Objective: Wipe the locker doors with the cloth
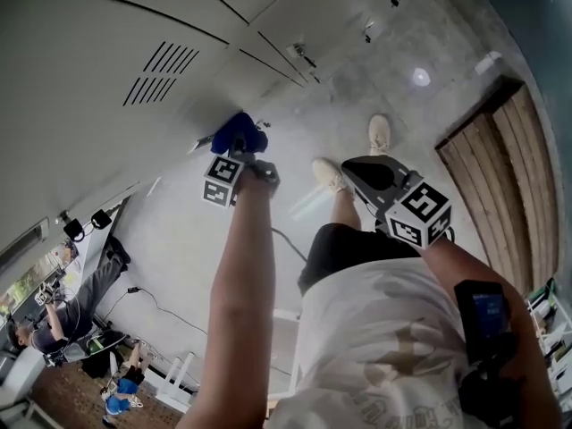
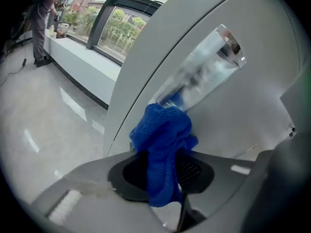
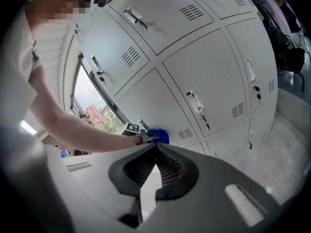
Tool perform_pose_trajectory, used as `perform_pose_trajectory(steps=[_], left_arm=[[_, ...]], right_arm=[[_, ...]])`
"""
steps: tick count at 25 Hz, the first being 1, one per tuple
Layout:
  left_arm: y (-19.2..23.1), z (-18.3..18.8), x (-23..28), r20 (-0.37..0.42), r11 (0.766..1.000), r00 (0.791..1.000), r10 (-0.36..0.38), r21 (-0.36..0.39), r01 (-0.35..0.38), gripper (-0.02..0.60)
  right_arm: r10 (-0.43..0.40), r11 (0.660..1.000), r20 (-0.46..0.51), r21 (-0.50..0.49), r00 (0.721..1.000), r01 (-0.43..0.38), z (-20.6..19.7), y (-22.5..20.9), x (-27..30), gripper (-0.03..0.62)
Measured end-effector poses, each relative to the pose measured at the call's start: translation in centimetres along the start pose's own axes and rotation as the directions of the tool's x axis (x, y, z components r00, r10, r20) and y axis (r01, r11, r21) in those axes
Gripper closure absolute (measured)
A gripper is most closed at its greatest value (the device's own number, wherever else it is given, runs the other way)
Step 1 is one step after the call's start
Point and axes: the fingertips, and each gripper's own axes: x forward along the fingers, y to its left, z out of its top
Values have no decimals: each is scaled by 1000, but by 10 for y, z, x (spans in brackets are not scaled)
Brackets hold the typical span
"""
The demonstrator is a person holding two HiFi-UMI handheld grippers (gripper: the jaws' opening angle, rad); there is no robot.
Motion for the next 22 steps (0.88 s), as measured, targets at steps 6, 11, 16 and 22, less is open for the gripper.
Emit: perform_pose_trajectory(steps=[6, 11, 16, 22], left_arm=[[-43, -17, 20, -51, 996, 997, -50, 76, 53, 451], [-87, -38, 33, -86, 985, 990, -109, 127, 119, 450], [-128, -40, 43, -110, 957, 981, -157, 228, 178, 446], [-152, -48, 45, -113, 911, 985, -133, 377, 166, 445]], right_arm=[[-16, 1000, 12, 27, 1000, 15, 9, -20, -10, 588], [-32, 999, 42, 40, 999, 31, 24, -40, -16, 588], [-43, 997, 70, 71, 997, 38, 41, -56, -17, 588], [-48, 995, 74, 87, 996, 42, 46, -69, -25, 588]])
